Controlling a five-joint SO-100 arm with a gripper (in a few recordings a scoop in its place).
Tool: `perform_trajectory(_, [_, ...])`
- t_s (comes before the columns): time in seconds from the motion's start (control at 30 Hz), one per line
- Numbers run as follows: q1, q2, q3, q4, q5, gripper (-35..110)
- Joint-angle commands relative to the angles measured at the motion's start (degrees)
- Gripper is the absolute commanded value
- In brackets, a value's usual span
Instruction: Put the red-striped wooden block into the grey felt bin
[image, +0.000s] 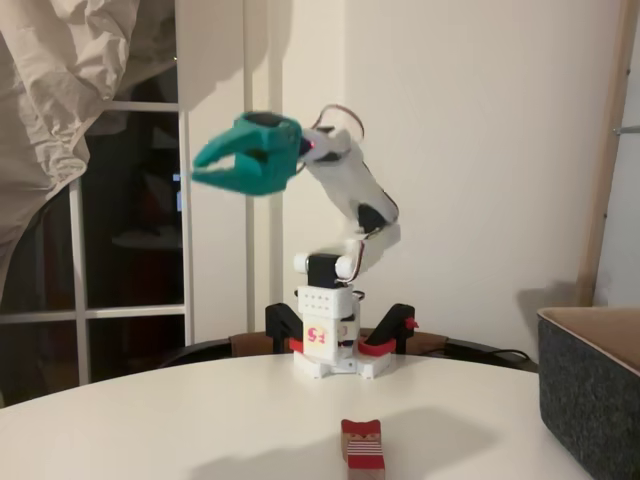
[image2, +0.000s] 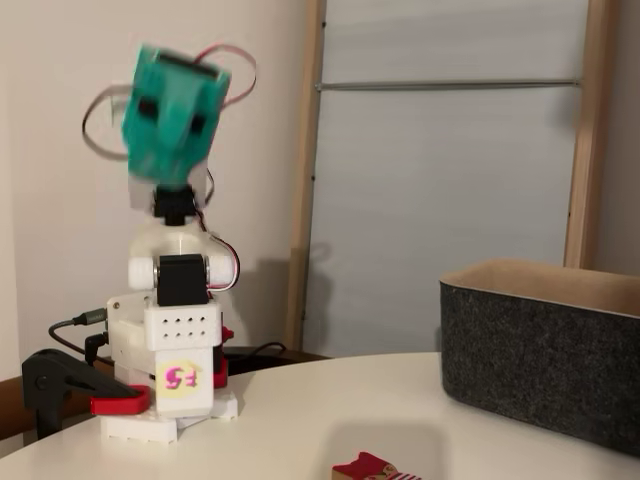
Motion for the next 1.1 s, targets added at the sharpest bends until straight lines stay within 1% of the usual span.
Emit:
perform_trajectory(0.0, [-2.9, -8.9, -9.0, -1.9, 2.0, 3])
perform_trajectory(0.1, [-5.6, -16.8, -15.6, -2.5, 0.3, 4])
perform_trajectory(0.23, [-8.3, -27.2, -23.3, -2.5, -5.2, 8])
perform_trajectory(0.37, [-10.5, -36.6, -28.7, -2.4, -17.1, 10])
perform_trajectory(0.5, [-11.8, -44.2, -31.6, -1.2, -33.8, 10])
perform_trajectory(0.53, [-12.0, -45.7, -32.4, 1.0, -38.4, 12])
perform_trajectory(0.6, [-12.3, -48.6, -35.0, 9.1, -49.3, 14])
perform_trajectory(0.73, [-13.4, -51.9, -39.3, 25.3, -64.2, 21])
perform_trajectory(0.83, [-13.4, -53.3, -41.7, 36.3, -69.2, 26])
perform_trajectory(1.07, [-14.0, -54.1, -44.4, 58.9, -74.1, 39])
